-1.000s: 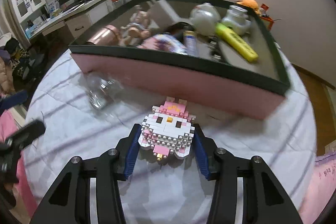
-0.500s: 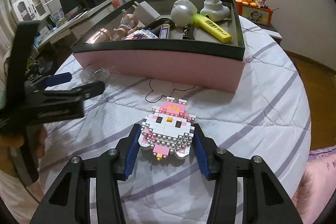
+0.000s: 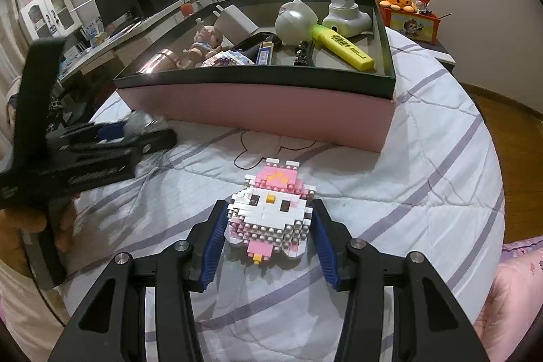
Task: Organize rigid objects
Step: 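Grasp the glass bottle with the left gripper while the right gripper grasps the block cat, then lift the glass bottle and block cat toward the pink box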
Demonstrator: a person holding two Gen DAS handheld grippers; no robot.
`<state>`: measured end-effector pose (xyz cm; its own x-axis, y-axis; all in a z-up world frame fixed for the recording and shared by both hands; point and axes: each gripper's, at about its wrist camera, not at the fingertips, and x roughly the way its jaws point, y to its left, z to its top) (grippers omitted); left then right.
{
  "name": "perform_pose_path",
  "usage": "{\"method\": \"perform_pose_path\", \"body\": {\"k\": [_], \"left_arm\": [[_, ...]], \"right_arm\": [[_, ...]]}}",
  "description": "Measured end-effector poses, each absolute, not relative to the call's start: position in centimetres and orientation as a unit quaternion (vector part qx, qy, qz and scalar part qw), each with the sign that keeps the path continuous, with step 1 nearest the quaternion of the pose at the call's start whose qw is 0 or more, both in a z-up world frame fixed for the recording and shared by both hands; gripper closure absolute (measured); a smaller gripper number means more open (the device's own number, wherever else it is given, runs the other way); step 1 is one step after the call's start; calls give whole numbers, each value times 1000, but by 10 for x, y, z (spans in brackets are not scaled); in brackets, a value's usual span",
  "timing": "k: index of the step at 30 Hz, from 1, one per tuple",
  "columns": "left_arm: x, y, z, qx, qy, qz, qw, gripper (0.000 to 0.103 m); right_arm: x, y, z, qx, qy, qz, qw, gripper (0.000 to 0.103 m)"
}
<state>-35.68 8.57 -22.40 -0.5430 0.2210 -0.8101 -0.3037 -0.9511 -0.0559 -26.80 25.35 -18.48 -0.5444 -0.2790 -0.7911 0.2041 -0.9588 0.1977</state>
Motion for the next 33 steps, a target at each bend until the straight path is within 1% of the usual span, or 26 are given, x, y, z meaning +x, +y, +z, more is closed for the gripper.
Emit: {"method": "perform_pose_path", "body": {"k": [5,7,9,14,15,17,18,19,21,26,33], "left_arm": [[-328,65,-224,-454,43,875,160,39],[-319,58,-224,-455,46,876,154,39],[-312,53,-225,-452,51,877,153,39],[-312,50,-226,-448,49,880,150,38],[-312,51,-226,-447,52,880,150,38],[-312,52,-227,-443,55,882,150,38],[-313,52,-227,-442,55,883,150,38],[-313,51,-227,-442,54,883,150,38],[-312,51,-226,-443,55,882,150,39],[-308,52,-222,-442,55,882,156,39],[-298,46,-206,-430,37,884,183,39]], "right_arm": [[-267,248,-185,454,-39,-881,131,43],[-267,242,-186,452,-30,-882,127,36],[-267,238,-186,451,-25,-884,121,31],[-268,231,-188,446,-9,-888,107,29],[-268,231,-189,446,-6,-889,108,30],[-267,232,-190,444,2,-890,102,38],[-266,233,-190,443,9,-892,95,46],[-265,235,-190,441,10,-893,91,52],[-265,243,-189,441,-2,-893,92,57],[-265,245,-187,446,-8,-890,101,57],[-259,258,-177,435,-76,-887,137,56]]}}
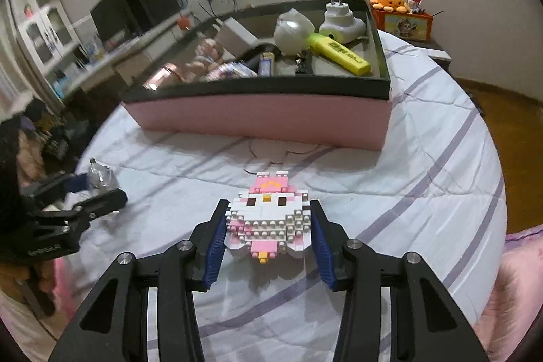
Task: Organize rigid objects
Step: 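Lift the glass bottle and block cat toward the pink box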
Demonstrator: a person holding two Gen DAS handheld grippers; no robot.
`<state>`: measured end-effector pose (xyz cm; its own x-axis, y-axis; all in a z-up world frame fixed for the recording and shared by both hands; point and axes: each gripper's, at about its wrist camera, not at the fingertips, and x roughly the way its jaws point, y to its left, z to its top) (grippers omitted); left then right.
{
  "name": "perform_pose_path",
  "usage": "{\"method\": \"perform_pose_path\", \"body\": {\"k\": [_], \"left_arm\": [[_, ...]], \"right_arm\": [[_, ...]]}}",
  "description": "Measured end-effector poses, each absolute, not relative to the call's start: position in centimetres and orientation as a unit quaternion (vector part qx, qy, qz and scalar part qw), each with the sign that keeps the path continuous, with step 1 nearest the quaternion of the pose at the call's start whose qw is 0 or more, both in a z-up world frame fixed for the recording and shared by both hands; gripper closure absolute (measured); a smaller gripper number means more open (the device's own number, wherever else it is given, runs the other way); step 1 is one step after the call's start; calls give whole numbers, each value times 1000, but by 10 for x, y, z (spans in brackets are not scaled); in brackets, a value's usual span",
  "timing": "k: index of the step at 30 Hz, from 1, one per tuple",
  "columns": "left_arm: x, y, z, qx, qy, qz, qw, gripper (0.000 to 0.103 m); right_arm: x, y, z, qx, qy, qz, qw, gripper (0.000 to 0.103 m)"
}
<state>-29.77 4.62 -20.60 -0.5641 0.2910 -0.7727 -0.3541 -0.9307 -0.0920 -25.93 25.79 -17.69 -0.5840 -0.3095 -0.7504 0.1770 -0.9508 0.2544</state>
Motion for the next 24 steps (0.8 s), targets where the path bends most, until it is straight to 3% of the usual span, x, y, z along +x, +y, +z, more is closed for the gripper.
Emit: {"method": "perform_pose_path", "body": {"k": [24], "left_arm": [[-325,60,-121,-354,87,908,207,39]], "right_arm": [[-283,251,-103,381,-33,-908,171,56]]}}
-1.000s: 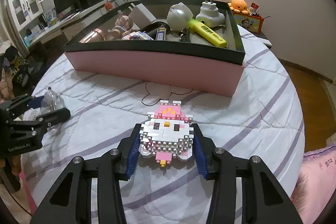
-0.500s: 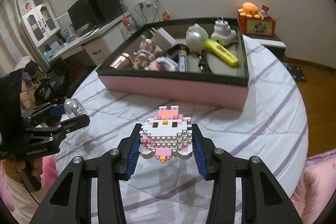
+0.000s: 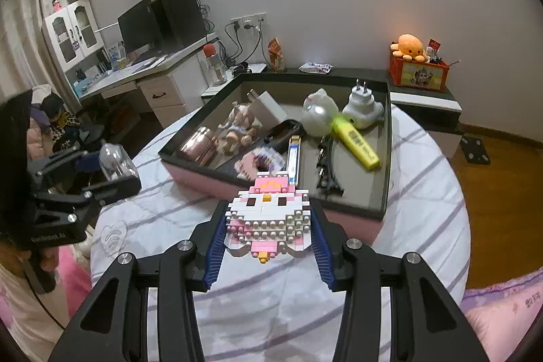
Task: Organize rigid objects
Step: 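Lift the glass bottle and block cat toward the pink box, then lower the glass bottle and block cat into the box and open both grippers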
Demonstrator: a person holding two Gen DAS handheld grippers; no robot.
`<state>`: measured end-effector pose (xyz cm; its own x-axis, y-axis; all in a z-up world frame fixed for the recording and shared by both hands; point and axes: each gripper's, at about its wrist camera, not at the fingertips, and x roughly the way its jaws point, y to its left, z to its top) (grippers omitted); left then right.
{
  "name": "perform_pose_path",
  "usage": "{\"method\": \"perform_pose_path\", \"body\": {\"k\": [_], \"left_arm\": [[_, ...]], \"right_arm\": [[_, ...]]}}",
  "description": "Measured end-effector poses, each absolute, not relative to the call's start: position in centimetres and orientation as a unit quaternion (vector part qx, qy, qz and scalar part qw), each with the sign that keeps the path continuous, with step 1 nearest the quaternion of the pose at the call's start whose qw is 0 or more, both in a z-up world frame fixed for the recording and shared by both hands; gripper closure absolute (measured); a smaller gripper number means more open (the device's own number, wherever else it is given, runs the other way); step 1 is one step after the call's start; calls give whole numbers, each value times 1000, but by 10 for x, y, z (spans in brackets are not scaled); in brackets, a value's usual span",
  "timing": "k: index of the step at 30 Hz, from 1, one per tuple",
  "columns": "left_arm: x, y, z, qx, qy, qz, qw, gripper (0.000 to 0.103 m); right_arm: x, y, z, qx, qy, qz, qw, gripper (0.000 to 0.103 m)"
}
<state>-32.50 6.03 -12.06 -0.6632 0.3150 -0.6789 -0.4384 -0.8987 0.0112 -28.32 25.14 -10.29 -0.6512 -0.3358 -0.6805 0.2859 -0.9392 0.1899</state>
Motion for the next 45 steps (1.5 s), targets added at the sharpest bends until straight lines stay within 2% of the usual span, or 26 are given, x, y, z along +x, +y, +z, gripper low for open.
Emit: {"method": "perform_pose_path", "body": {"k": [11,27,34,45], "left_arm": [[-405,72,-109,-369,116,896,219,39],[-515,81,-140,-418,112,876,215,39],[-537,81,-158,-432,122,873,192,39],[-545,81,-162,-431,135,874,181,39]], "right_arm": [[-355,252,-99,393,-2,-903,175,56],[-486,214,-104,438,44,-878,188,56],[-517,191,-129,460,61,-867,183,57],[-533,189,-137,476,56,-858,183,56]]}}
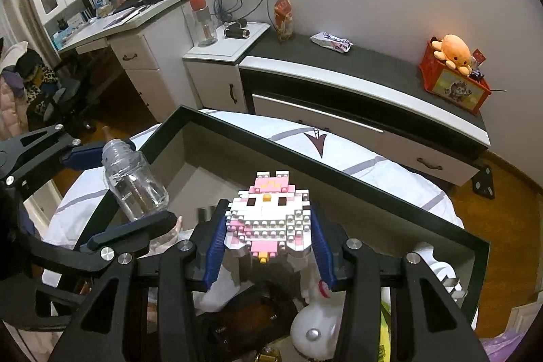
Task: Organize rigid objects
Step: 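Lower the glass bottle and block cat into the box and open both grippers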
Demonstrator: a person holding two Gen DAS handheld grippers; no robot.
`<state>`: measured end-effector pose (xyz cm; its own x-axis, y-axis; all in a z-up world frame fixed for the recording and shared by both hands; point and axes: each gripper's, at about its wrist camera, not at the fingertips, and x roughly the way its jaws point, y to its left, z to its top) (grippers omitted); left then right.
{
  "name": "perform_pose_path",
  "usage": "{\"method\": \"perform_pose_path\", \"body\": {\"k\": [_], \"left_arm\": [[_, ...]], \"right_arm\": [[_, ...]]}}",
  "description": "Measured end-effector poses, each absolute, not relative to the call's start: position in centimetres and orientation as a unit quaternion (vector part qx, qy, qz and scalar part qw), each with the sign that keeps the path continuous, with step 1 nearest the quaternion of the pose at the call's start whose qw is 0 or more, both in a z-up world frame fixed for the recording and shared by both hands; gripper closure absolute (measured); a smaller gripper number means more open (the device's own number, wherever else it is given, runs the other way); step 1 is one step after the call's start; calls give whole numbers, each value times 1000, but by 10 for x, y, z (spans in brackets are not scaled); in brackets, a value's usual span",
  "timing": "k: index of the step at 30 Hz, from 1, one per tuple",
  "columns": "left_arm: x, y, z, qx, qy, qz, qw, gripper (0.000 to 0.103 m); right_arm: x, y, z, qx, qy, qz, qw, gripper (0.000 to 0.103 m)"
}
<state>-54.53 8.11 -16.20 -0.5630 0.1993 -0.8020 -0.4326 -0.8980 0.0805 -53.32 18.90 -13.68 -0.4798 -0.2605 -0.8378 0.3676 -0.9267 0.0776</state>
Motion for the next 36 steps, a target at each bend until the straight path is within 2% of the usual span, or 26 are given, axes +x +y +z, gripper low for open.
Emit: {"method": "perform_pose_path", "body": {"k": [16,28,36], "left_arm": [[-539,81,-165,-429,144,877,162,30],[-501,51,-138,-388,100,901,166,11],[-486,54,-144,-392,111,897,172,11]], "right_arm": [[-534,187,-138,477,32,-859,185,56],[-537,182,-140,481,26,-856,186,56],[-542,172,-154,498,27,-849,172,56]]}}
